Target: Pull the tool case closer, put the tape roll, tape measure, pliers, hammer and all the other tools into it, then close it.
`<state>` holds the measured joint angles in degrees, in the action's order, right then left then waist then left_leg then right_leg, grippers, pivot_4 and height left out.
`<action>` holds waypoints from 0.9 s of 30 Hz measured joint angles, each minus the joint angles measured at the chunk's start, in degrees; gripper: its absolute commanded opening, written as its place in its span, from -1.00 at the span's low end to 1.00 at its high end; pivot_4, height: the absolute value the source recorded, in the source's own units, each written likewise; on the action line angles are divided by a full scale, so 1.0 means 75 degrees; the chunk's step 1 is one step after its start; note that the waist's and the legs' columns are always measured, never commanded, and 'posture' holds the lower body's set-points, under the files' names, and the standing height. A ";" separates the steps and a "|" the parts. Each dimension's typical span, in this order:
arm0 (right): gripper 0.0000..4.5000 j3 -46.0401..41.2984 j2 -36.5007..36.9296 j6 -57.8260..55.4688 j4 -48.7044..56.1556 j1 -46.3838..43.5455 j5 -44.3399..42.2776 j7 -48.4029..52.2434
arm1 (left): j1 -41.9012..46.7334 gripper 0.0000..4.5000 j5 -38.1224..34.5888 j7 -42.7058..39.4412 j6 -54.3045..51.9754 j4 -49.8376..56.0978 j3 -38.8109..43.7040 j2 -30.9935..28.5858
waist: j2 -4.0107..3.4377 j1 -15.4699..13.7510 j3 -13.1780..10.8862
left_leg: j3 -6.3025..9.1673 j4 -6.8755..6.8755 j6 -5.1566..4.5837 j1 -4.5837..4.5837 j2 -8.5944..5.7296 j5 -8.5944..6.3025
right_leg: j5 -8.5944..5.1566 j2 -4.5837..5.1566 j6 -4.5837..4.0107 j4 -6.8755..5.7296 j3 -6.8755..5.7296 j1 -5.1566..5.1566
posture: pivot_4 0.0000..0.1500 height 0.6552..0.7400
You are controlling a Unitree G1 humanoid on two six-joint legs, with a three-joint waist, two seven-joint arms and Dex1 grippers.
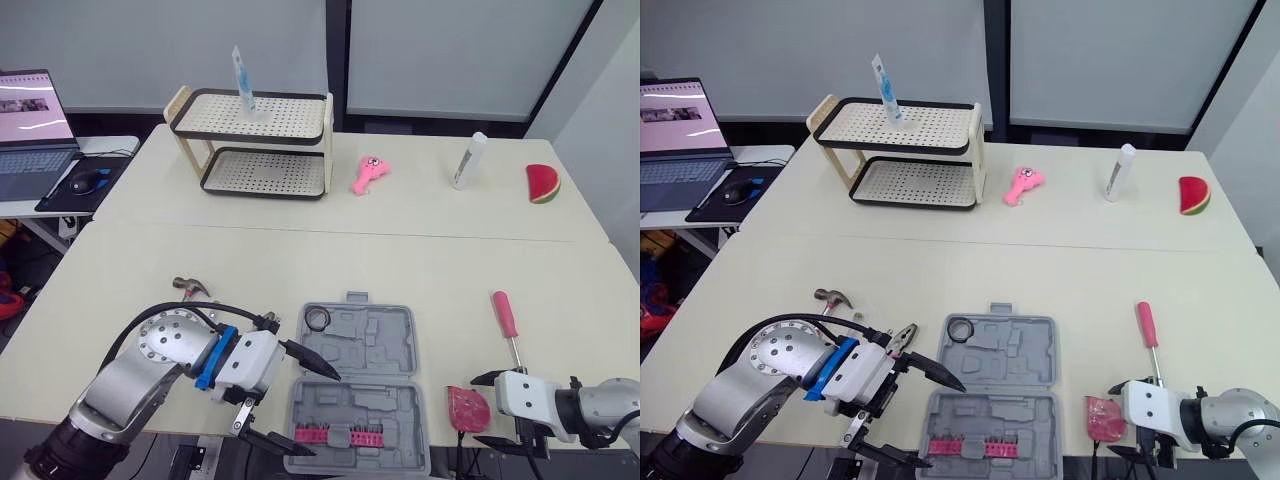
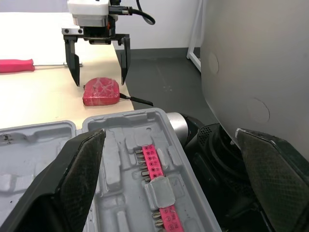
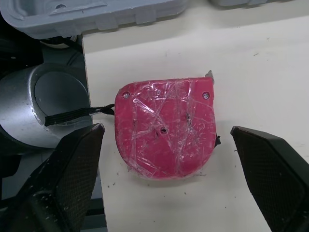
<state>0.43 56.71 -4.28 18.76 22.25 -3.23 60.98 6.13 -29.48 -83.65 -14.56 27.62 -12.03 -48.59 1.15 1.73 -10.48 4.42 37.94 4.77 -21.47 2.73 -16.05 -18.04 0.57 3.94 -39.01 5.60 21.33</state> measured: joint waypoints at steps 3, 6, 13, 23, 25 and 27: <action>0.99 0.0171 -0.0078 -0.0057 -0.0038 -0.0170 0.0032 -0.0015 | 0.0053 1.00 -0.0038 0.0075 -0.0164 0.0081 -0.0001 0.0004 | -0.0001 0.0001 0.0000 | 0.0000 0.0000 0.0000 0.0000 0.0000 0.0000 | 0.0000 0.0000 0.0000 0.0000 0.0000 0.0000 | 1.00 0.88; 0.99 0.0284 -0.0077 -0.0197 -0.0045 -0.0275 0.0064 -0.0008 | 0.0097 1.00 -0.0113 0.0093 -0.0249 0.0152 -0.0002 0.0009 | 0.0000 0.0001 -0.0001 | 0.0000 0.0000 0.0000 0.0000 0.0000 0.0000 | 0.0000 0.0000 0.0000 0.0000 0.0000 0.0000 | 1.00 0.88; 0.91 0.0437 -0.0078 -0.0371 -0.0030 -0.0345 0.0276 -0.0038 | 0.0174 1.00 -0.0120 0.0105 -0.0336 0.0152 -0.0004 0.0073 | 0.0000 -0.0002 -0.0001 | 0.0001 0.0001 0.0000 0.0000 0.0000 0.0000 | 0.0000 0.0000 0.0000 0.0001 0.0000 0.0000 | 1.00 0.88; 0.42 0.0507 -0.0136 -0.0490 0.0034 -0.0490 0.0383 -0.0257 | 0.0316 1.00 -0.0114 0.0235 -0.0392 -0.0118 0.0007 0.0083 | -0.0001 0.0001 -0.0001 | 0.0001 0.0001 0.0000 0.0001 0.0000 0.0000 | 0.0001 0.0000 0.0000 -0.0001 0.0000 0.0001 | 1.00 0.88; 0.42 0.0352 -0.0072 -0.0832 0.0338 -0.0542 0.0291 -0.0254 | 0.0431 1.00 -0.0094 0.0314 -0.0472 -0.0421 0.0089 0.0078 | -0.0005 0.0006 -0.0003 | 0.0001 0.0001 0.0000 0.0000 -0.0001 0.0000 | 0.0001 0.0000 0.0000 -0.0002 -0.0001 0.0001 | 1.00 0.88; 0.42 0.0208 0.0112 -0.1447 0.0833 -0.0801 0.0193 -0.0207 | 0.0542 1.00 0.0018 0.0450 -0.0483 -0.0740 0.0215 0.0069 | -0.0009 0.0023 -0.0006 | 0.0002 0.0000 0.0000 0.0001 -0.0001 0.0000 | 0.0001 -0.0001 0.0001 -0.0002 0.0002 0.0004 | 1.00 0.88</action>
<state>1.99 57.55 -15.13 25.01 16.24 -1.79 59.43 10.19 -29.35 -80.27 -18.18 22.07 -10.42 -48.07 1.08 1.90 -10.52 4.43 37.94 4.77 -21.46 2.72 -16.05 -18.03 0.56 3.94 -39.02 5.61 21.36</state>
